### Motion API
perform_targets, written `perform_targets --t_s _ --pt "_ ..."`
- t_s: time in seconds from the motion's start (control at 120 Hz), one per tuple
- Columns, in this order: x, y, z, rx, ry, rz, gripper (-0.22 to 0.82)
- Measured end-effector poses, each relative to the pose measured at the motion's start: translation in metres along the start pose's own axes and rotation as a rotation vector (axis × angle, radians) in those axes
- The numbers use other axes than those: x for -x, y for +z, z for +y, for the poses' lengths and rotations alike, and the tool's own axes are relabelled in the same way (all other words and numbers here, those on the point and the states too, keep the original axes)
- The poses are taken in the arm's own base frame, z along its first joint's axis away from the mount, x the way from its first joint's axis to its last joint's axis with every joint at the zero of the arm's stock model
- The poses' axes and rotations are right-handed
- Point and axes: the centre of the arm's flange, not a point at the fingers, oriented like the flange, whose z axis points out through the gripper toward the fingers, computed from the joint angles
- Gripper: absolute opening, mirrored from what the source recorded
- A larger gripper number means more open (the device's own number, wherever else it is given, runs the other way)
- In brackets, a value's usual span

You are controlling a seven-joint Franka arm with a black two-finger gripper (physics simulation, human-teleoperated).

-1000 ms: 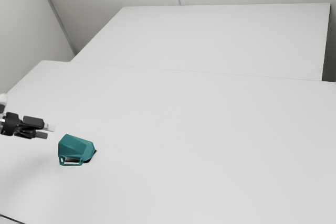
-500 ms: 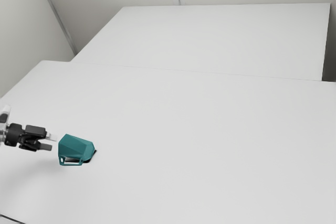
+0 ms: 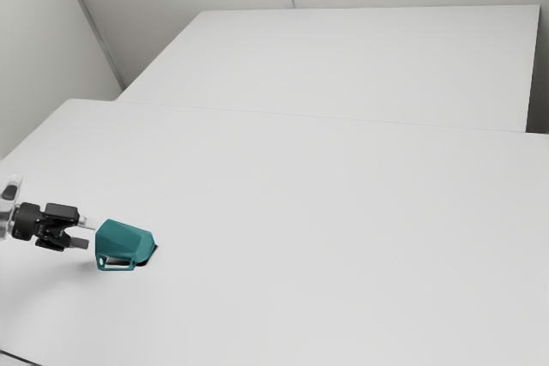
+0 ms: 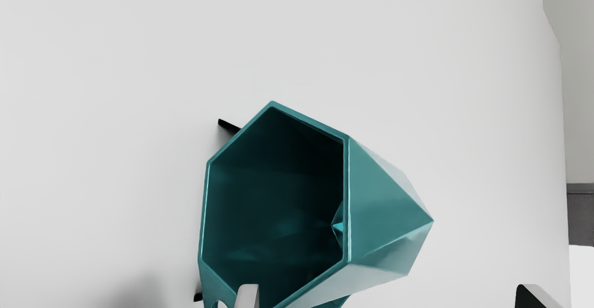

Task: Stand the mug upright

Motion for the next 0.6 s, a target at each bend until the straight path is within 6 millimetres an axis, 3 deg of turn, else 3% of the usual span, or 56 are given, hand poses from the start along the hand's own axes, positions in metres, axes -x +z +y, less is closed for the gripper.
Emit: perform_targets --t_s 0.308,0.6 --pt "-0.005 0.008 -0.008 0.006 -0.048 -0.012 0.6" --pt "-0.017 0.022 0.002 0.012 -0.043 -0.024 0.6"
